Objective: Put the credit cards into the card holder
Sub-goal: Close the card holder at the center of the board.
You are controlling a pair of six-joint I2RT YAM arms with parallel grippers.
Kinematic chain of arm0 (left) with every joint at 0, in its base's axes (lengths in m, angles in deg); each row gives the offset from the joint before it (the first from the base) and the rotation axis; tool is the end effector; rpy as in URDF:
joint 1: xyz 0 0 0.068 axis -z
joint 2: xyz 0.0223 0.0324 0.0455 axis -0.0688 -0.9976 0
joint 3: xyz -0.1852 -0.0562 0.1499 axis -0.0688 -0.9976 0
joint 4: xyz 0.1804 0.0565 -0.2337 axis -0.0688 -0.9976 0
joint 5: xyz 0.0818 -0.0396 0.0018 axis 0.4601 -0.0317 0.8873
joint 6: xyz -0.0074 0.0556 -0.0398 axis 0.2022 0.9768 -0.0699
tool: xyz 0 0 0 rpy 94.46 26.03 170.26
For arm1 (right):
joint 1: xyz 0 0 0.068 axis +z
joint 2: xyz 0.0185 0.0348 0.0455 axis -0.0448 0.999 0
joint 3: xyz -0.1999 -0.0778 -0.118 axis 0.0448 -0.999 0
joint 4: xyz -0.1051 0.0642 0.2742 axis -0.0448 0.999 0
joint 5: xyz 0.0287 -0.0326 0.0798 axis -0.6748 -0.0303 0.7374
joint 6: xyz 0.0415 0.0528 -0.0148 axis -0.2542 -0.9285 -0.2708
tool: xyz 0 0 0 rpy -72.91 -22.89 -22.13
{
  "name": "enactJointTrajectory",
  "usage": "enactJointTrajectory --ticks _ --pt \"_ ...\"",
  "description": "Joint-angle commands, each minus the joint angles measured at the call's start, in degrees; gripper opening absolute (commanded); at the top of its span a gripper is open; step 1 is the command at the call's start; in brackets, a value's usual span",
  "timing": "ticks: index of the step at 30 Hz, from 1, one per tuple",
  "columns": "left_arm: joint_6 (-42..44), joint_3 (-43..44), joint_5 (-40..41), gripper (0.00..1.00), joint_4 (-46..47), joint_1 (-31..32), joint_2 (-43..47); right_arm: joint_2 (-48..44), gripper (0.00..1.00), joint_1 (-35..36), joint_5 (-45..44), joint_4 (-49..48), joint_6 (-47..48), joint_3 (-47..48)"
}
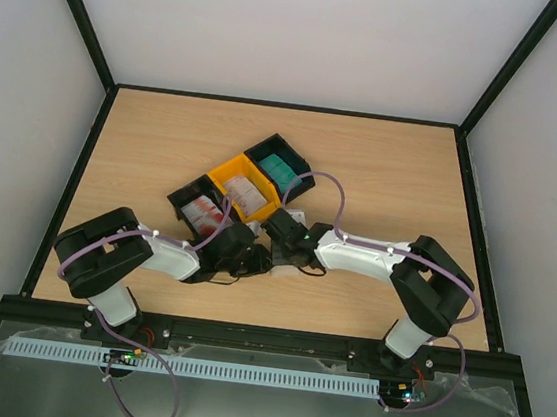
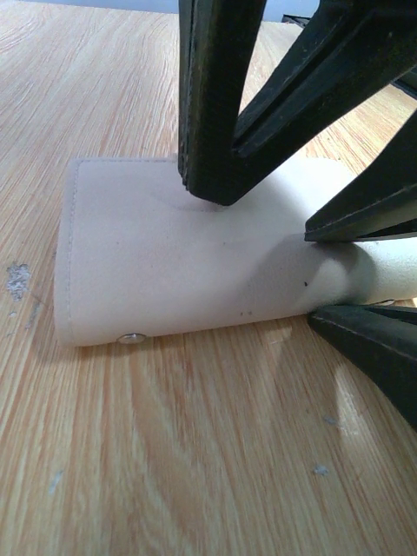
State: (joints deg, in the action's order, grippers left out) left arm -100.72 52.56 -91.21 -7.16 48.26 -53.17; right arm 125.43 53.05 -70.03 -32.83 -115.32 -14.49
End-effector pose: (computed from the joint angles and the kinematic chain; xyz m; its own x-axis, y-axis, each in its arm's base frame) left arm 0.1826 -0.2511 0.0383 -0.9321 -0.2429 -0.2686 0.0611 0.6255 -0.7778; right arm 0.2015 0.2884 0.0865 -0.9175 -0.1700 -0.3595 -0.2674 0.9330 0.2411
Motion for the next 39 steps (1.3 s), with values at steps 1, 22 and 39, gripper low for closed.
enactJointTrajectory --ticks 1,22,39 --pt "1.0 0.2 1.1 0.23 -2.8 0.4 -1.6 -2.7 0.02 0.4 -0.3 1.2 -1.4 -1.1" --pt "0.9 0.2 1.1 0.23 -2.8 0.4 -1.7 -1.6 0.02 0.3 0.8 -1.0 -1.9 -2.8" --pt "1.0 0.2 1.1 0.23 -2.8 0.4 -1.6 -6.4 0.02 0.3 -3.3 -4.0 -3.1 -4.1"
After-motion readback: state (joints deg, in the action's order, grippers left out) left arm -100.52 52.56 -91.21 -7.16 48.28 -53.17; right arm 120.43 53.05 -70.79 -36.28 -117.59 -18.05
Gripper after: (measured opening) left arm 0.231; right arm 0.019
